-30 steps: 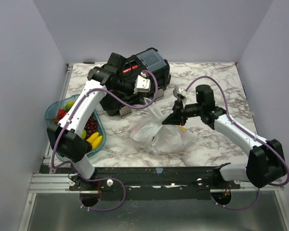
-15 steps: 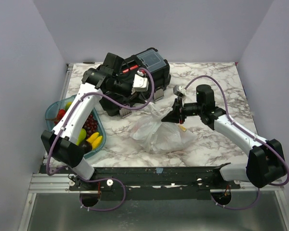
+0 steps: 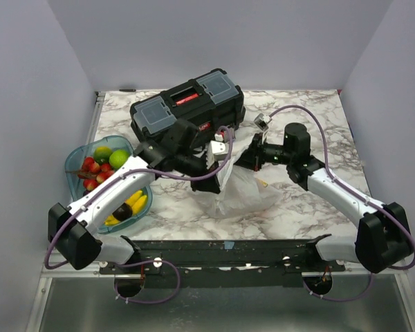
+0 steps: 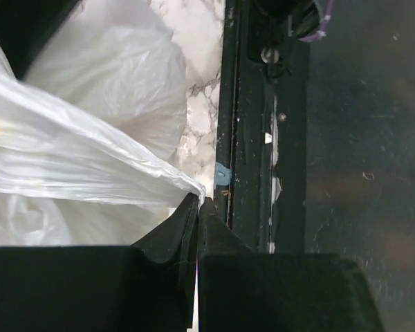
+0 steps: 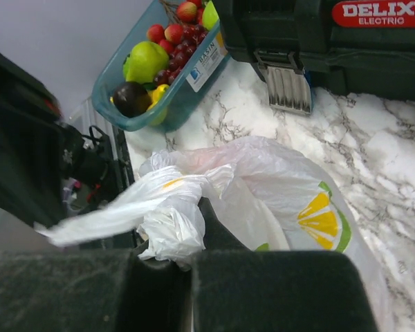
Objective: Place the fake fruits into the plastic bag and tie a complex knot
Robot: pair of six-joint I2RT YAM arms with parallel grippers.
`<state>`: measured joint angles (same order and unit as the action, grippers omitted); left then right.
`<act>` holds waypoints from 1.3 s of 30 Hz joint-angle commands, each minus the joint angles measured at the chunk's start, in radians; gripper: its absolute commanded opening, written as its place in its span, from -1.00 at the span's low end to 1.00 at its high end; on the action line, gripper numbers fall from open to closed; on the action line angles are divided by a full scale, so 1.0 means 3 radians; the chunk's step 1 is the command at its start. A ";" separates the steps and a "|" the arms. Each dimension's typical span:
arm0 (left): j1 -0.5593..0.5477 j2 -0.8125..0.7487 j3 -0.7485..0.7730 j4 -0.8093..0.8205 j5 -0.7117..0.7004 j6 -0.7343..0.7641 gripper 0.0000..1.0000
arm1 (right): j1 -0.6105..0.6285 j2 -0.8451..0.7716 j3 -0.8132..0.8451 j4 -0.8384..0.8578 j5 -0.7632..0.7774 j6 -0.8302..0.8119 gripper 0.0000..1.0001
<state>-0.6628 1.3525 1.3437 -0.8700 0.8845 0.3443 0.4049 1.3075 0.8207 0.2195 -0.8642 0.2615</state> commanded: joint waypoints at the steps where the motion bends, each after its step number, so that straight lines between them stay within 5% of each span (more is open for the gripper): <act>1: -0.0363 -0.0073 -0.0731 0.1118 -0.0841 -0.1348 -1.00 | -0.0011 -0.0186 -0.0115 0.0194 0.0465 0.0471 -0.99; 6: -0.0333 0.0271 -0.0867 0.1324 -0.1772 -0.1797 -1.00 | -0.0010 -0.0387 -0.0239 0.0125 0.0436 0.0621 -0.99; 9: -0.0068 0.0379 -0.0934 0.1542 -0.1949 -0.2021 -1.00 | -0.0012 -0.0526 -0.0398 0.0154 0.0318 0.0777 -0.99; 15: 0.0072 0.0430 -0.0919 0.2177 -0.1692 -0.1762 -1.00 | 0.0040 -0.0573 -0.0730 0.0715 0.0121 0.1405 -0.99; 19: 0.0086 0.0516 -0.0774 0.2219 -0.1127 -0.1614 -1.00 | 0.0070 -0.0478 -0.0697 0.0921 0.0272 0.1636 -0.99; 26: 0.0087 0.0670 -0.0868 0.2341 -0.0480 -0.1985 -1.00 | 0.0087 -0.0465 -0.0681 0.0823 0.0230 0.1579 -0.95; 29: 0.0114 0.0752 -0.0859 0.2447 -0.0467 -0.2175 -1.00 | 0.0081 -0.0601 -0.0524 0.0305 0.0090 0.1208 -0.44; 32: 0.0187 0.0766 -0.0879 0.2564 -0.0495 -0.2320 -1.00 | 0.0058 -0.0774 -0.0148 -0.0757 0.0072 0.0588 0.38; 34: 0.0222 0.0751 -0.0909 0.2591 -0.0514 -0.2346 -1.00 | 0.0023 -0.0908 0.0059 -0.1279 0.0090 0.0283 0.71; 39: 0.0247 0.0723 -0.0974 0.2666 -0.0561 -0.2413 -1.00 | -0.0329 -0.1040 0.0504 -0.1690 -0.0157 0.0086 0.84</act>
<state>-0.5957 1.5833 1.0790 -0.1268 0.6975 -0.3359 0.3813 1.0210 0.8726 -0.0879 -0.8440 0.3973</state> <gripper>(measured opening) 0.014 0.914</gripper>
